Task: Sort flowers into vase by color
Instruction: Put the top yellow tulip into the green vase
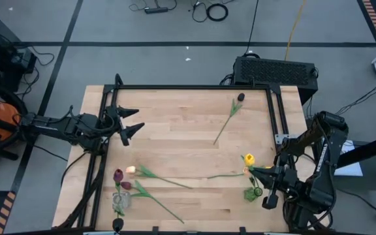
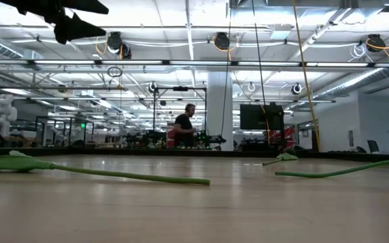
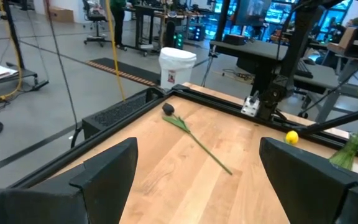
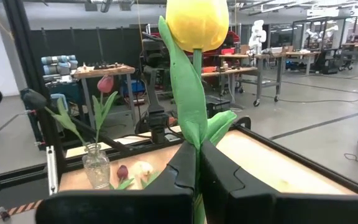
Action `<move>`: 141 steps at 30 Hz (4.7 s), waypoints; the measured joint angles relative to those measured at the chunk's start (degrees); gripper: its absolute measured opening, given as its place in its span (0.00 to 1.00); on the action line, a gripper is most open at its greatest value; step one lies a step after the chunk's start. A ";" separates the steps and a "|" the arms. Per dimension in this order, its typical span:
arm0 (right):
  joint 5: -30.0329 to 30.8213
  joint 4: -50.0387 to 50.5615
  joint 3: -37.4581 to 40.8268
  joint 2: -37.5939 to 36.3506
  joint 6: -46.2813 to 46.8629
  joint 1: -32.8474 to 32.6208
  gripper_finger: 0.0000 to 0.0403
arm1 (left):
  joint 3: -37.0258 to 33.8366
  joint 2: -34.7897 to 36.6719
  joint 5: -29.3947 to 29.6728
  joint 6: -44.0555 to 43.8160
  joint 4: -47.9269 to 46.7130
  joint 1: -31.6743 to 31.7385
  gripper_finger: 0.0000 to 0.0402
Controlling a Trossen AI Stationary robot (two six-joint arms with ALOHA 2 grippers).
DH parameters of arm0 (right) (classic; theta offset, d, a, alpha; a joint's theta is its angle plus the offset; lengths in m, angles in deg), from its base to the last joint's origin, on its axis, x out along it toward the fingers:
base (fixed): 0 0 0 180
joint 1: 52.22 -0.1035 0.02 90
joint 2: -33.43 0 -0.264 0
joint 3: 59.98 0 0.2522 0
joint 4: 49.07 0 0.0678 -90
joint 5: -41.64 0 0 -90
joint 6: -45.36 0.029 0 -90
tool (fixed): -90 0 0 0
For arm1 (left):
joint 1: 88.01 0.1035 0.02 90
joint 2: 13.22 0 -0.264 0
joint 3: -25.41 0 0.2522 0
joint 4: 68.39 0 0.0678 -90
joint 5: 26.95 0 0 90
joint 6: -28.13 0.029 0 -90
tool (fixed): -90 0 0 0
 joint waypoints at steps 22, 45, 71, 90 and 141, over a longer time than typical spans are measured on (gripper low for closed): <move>-0.08 -1.68 0.02 1.73 -2.31 1.62 0.00 | 0.00 0.00 1.78 0.01 -0.02 0.01 0.85; -8.40 -2.05 0.02 2.27 -2.38 0.26 0.00 | 0.00 0.00 1.86 0.01 0.00 0.02 0.85; -19.97 -2.01 -5.54 2.23 -9.15 -1.18 0.00 | 0.00 0.00 1.86 0.01 0.00 0.00 0.85; -1.30 -1.80 -5.75 1.58 -15.20 -1.18 0.00 | 0.00 0.00 1.86 0.01 0.00 0.00 0.85; -69.30 -69.83 -27.98 8.66 -66.26 60.46 0.00 | 0.00 0.00 1.86 7.60 0.88 0.02 0.85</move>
